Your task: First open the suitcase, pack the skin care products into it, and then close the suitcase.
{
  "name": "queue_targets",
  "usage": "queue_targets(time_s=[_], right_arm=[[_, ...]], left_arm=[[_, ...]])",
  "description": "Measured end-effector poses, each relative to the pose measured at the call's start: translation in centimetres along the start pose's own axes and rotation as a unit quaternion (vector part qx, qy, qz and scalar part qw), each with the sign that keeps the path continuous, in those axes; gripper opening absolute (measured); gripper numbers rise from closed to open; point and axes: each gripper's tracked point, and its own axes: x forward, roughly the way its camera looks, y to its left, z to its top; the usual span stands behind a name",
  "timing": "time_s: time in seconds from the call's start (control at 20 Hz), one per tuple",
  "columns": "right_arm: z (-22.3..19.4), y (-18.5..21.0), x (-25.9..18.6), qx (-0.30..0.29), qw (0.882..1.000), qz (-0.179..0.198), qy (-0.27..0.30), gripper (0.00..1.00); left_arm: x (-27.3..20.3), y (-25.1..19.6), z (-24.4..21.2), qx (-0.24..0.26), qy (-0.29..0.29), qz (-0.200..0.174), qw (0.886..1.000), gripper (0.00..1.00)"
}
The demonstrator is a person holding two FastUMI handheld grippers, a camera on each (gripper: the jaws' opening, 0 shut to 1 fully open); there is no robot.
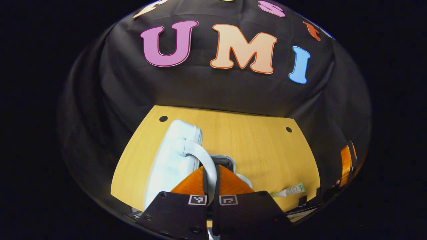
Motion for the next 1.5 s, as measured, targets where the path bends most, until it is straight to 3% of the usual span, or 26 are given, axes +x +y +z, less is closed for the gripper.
queue_targets(time_s=[0.4,0.7,1.0,1.3,1.5], right_arm=[[-0.4,3.3,0.5,-0.008,1.0,0.007,0.003,0.98],[-0.8,6.7,1.5,-0.012,1.0,0.007,0.002,0.98],[0.2,9.6,2.1,-0.01,0.999,-0.02,-0.024,0.98],[-1.2,12.8,2.1,-0.015,0.999,-0.032,-0.01,0.99],[-1.2,14.3,1.6,-0.023,0.999,-0.032,-0.011,0.98]], left_arm=[[-0.9,8.6,2.1,0.007,-0.04,0.059,0.997,0.0],[-0.9,13.8,2.9,-0.017,-0.071,0.055,0.996,0.01],[-0.4,21.8,2.5,-0.006,-0.082,0.094,0.992,0.01],[0.6,26.3,1.9,-0.041,-0.092,0.064,0.993,0.01],[2.0,29.5,0.4,-0.023,-0.077,0.092,0.993,0.0]])
